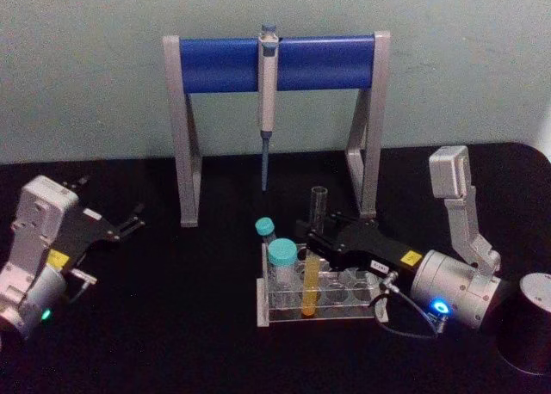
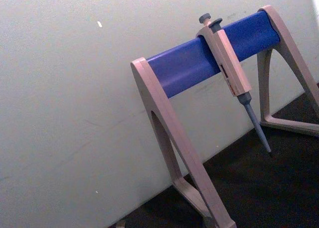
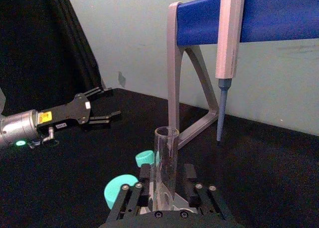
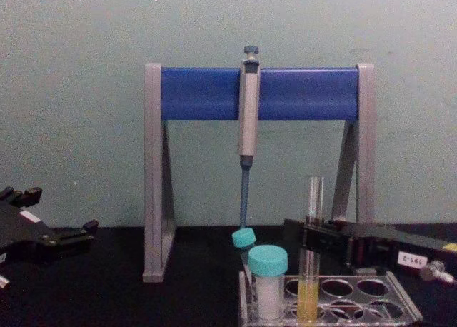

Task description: Pick up the test tube from the test tube rack, shake it, then place it back into the test tube rack.

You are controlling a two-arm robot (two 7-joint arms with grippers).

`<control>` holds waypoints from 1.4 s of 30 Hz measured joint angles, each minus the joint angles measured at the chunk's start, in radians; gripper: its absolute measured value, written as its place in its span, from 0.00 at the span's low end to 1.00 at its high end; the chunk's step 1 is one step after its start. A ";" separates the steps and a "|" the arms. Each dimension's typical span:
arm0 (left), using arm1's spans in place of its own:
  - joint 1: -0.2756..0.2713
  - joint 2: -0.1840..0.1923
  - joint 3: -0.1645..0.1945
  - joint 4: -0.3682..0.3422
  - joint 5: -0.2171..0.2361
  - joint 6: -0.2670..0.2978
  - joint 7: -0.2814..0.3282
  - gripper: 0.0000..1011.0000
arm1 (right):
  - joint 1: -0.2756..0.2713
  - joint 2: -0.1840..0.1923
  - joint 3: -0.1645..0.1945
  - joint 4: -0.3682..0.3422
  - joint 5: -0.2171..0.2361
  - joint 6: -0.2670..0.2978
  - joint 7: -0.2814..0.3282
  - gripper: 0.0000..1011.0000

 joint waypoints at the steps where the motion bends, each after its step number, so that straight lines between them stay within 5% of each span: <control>1: 0.000 0.000 0.000 0.000 0.000 0.000 0.000 0.99 | 0.000 0.000 0.000 0.000 0.000 0.000 0.000 0.44; 9: 0.000 0.000 0.000 0.000 0.000 0.000 0.000 0.99 | 0.000 0.000 0.000 0.000 0.000 0.000 0.000 0.22; 22: 0.000 0.000 0.000 0.000 0.000 0.000 0.000 0.99 | -0.002 0.001 -0.002 -0.001 -0.002 -0.008 0.001 0.22; 42: 0.000 0.000 0.000 0.000 0.000 0.000 0.000 0.99 | -0.040 0.043 -0.014 -0.086 -0.120 -0.113 0.023 0.22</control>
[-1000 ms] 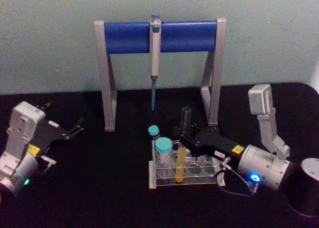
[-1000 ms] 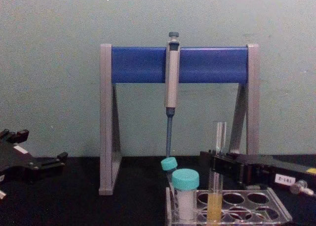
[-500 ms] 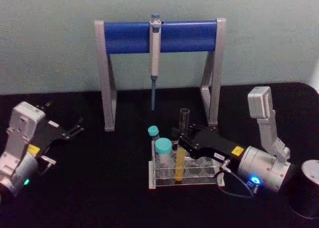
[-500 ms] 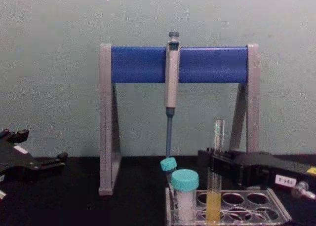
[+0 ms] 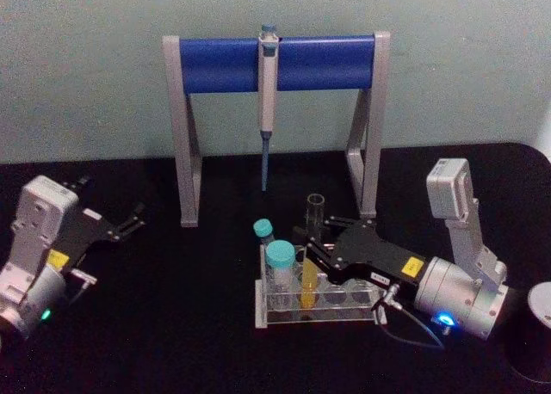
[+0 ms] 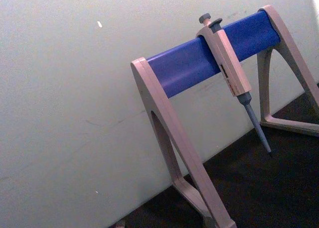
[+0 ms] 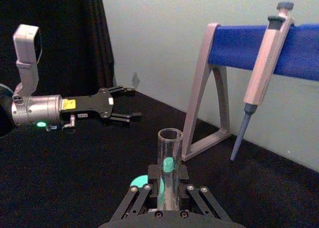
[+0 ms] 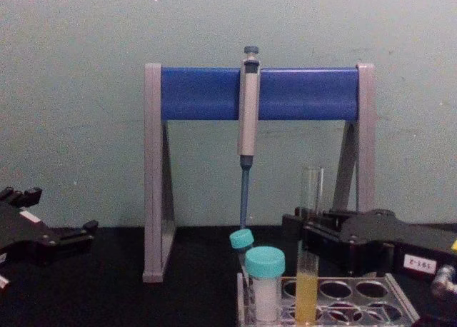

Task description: Pick up the test tube from the test tube rack, shake it, then place it back into the test tube rack.

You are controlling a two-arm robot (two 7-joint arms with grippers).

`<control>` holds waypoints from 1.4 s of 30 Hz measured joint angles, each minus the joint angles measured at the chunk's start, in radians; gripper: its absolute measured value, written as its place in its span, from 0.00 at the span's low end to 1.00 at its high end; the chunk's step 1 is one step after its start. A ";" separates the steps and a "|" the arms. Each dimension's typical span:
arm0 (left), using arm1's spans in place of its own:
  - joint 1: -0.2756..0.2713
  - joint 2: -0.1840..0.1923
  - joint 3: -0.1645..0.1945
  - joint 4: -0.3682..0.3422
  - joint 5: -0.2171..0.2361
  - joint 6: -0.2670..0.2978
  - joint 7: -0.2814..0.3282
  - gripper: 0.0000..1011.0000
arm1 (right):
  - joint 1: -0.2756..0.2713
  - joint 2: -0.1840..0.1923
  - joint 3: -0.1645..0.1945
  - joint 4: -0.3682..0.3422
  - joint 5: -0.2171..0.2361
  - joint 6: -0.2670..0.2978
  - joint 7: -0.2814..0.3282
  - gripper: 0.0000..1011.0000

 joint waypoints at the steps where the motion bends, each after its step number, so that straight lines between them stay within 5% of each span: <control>1: 0.000 0.000 0.000 0.000 0.000 0.000 0.000 0.99 | -0.002 0.001 0.001 -0.004 -0.003 -0.002 0.000 0.22; 12: 0.000 0.000 0.000 0.000 0.000 0.000 0.000 0.99 | -0.025 0.024 0.032 -0.082 -0.043 -0.008 -0.020 0.22; 22: 0.000 0.000 0.000 0.000 0.000 0.000 0.000 0.99 | -0.018 0.024 0.075 -0.129 0.008 -0.005 -0.004 0.22; 42: 0.000 0.000 0.000 0.000 0.000 0.000 0.000 0.99 | 0.105 -0.019 0.074 -0.019 -0.011 0.011 -0.023 0.22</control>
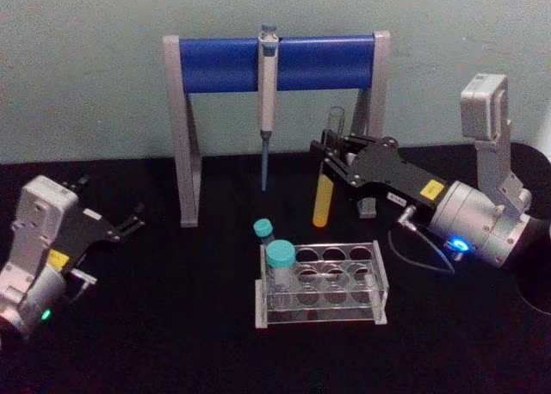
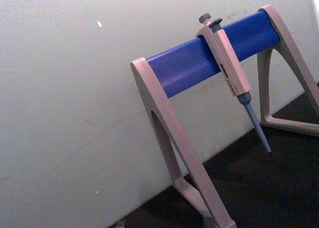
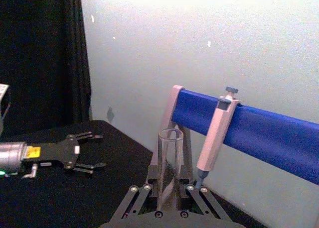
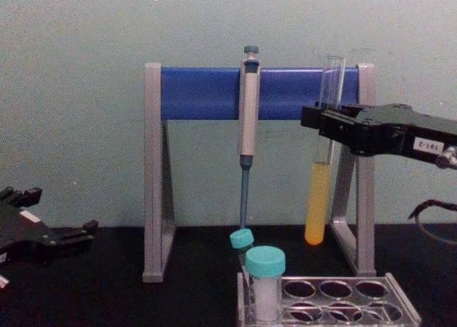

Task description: Pick up the test tube from the test tube rack, shake it, then place it back into the test tube rack.

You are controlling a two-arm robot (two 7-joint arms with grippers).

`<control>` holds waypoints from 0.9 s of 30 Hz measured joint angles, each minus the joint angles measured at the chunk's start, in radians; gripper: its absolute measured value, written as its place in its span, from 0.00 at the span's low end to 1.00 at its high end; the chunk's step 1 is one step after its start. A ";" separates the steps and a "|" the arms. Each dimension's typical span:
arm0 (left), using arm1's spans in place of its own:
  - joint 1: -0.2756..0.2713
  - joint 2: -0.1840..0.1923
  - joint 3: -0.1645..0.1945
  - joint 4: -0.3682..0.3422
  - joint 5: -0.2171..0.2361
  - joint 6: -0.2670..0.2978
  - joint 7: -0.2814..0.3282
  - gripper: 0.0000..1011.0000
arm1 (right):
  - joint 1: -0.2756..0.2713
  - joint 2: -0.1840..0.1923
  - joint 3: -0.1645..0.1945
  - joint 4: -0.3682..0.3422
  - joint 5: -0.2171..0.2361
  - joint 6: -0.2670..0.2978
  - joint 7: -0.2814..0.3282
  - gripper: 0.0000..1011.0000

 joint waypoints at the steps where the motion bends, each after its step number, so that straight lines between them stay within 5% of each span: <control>1: 0.000 0.000 0.000 0.000 0.000 0.000 0.000 0.99 | 0.000 0.000 0.000 0.000 0.000 0.000 0.000 0.22; 9: 0.000 0.000 0.000 0.000 0.000 0.000 0.000 0.99 | -0.003 -0.001 0.014 0.011 -0.016 0.001 -0.029 0.22; 19: 0.000 0.000 0.000 0.000 0.000 0.000 0.000 0.99 | -0.091 0.059 0.055 -0.094 -0.039 0.024 -0.060 0.22; 27: 0.000 0.000 0.000 0.000 0.000 0.000 0.000 0.99 | -0.127 0.073 0.054 -0.144 0.022 0.058 -0.008 0.22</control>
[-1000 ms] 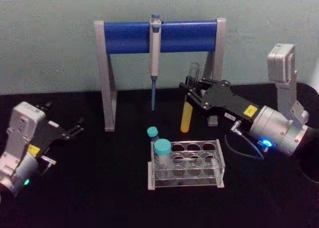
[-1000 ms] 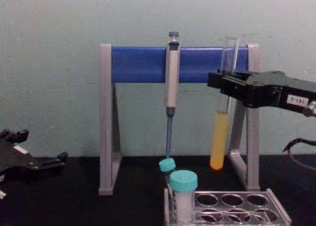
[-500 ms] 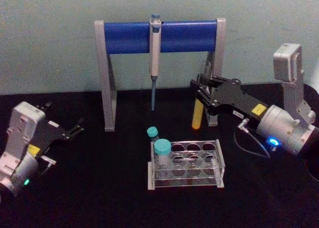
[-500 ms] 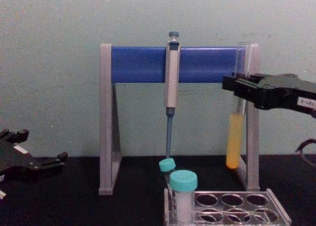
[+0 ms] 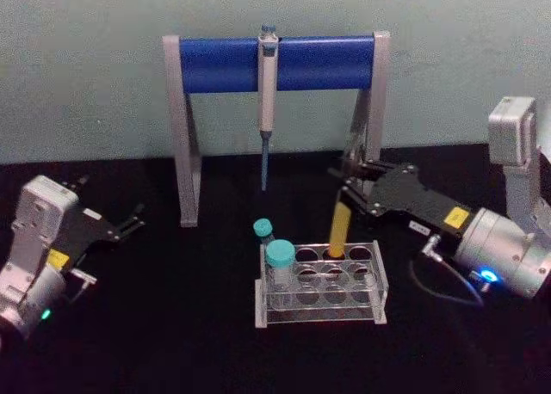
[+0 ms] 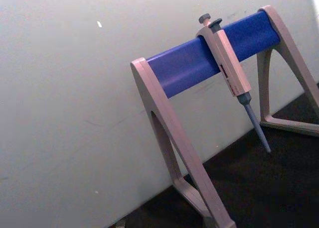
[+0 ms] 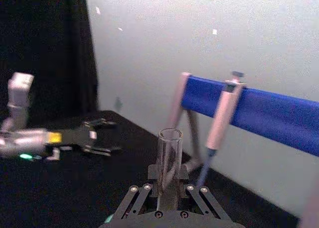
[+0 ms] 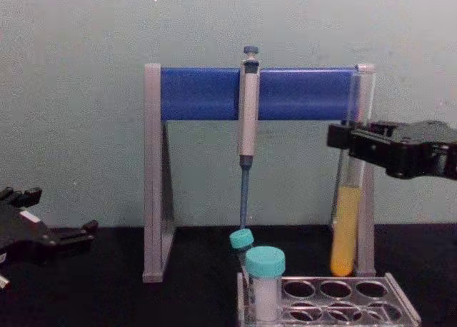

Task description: Pick up the test tube from the test tube rack, shake it, then place it back into the test tube rack.

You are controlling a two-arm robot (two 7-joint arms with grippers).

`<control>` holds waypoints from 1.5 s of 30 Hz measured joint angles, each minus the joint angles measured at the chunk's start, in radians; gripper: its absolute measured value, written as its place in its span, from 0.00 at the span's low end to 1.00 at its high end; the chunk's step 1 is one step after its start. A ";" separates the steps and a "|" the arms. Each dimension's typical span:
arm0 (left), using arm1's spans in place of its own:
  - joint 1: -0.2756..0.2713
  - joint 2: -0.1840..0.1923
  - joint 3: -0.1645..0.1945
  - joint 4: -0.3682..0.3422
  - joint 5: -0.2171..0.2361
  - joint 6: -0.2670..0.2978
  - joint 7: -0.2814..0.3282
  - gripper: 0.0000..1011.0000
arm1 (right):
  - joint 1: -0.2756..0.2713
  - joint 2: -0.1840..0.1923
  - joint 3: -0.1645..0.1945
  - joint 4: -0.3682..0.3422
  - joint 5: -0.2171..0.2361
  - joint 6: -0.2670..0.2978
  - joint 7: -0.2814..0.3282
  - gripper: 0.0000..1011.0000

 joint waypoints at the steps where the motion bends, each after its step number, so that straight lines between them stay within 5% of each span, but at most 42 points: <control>1: 0.000 0.000 0.000 0.000 0.000 0.000 0.000 0.99 | 0.001 -0.003 -0.003 0.001 0.008 0.001 0.007 0.22; 9: 0.000 0.000 0.000 0.000 0.000 0.000 0.000 0.99 | 0.049 -0.049 -0.034 0.063 0.052 -0.027 0.034 0.22; 21: 0.000 0.000 0.000 0.000 0.000 0.000 0.000 0.99 | 0.085 -0.088 -0.030 0.125 -0.007 -0.087 -0.034 0.22; 35: 0.000 0.000 0.000 0.000 0.000 0.000 0.000 0.99 | 0.040 -0.047 0.007 0.067 -0.075 -0.060 -0.078 0.22; 45: 0.000 0.000 0.000 0.000 0.000 0.000 0.000 0.99 | -0.009 -0.002 0.016 -0.015 -0.038 0.016 -0.033 0.22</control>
